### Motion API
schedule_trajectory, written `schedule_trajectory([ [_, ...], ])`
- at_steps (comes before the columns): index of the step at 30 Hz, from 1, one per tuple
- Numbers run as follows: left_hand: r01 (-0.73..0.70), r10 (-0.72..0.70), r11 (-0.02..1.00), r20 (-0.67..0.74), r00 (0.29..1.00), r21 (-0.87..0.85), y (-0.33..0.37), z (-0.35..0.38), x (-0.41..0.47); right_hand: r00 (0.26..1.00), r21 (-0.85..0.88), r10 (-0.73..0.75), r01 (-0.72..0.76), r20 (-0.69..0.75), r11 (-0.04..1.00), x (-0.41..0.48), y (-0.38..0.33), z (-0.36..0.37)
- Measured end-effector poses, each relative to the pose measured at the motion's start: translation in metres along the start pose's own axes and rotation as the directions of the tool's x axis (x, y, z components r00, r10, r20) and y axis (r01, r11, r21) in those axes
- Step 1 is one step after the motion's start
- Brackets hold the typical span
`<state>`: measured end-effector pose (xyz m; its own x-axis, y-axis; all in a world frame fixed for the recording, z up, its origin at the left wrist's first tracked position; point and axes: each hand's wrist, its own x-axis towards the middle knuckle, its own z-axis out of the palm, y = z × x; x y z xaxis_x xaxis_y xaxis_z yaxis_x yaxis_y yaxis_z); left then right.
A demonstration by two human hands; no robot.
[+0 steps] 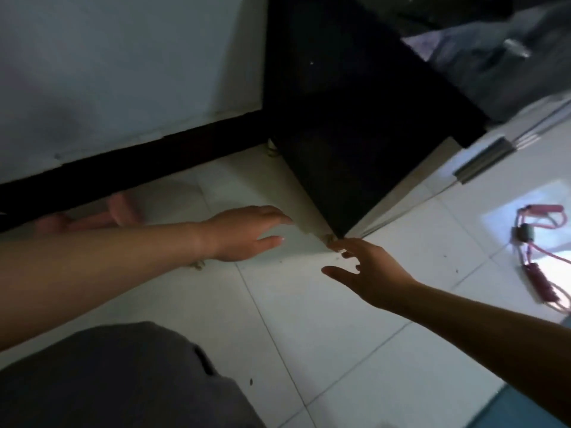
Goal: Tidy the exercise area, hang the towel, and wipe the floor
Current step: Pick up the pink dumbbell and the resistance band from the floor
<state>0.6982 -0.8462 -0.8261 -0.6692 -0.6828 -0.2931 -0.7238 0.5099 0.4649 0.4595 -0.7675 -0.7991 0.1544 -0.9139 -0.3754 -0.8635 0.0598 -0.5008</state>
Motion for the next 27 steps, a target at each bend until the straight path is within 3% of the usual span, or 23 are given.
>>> schedule_trajectory([
  [6,-0.177,0.161,0.975,0.119,0.98,0.133,0.071,0.0,0.046,0.994,0.057,0.062,-0.057,-0.085,0.997,-0.028,0.061,-0.025],
  [15,-0.299,0.244,0.942,0.301,0.922,0.15,0.157,0.036,0.109,0.941,0.214,0.243,-0.193,-0.236,0.957,-0.056,0.158,-0.038],
  [27,-0.312,0.245,0.925,0.288,0.926,0.217,0.257,0.103,0.25,0.799,0.334,0.469,-0.355,-0.375,0.873,-0.066,0.286,-0.046],
])
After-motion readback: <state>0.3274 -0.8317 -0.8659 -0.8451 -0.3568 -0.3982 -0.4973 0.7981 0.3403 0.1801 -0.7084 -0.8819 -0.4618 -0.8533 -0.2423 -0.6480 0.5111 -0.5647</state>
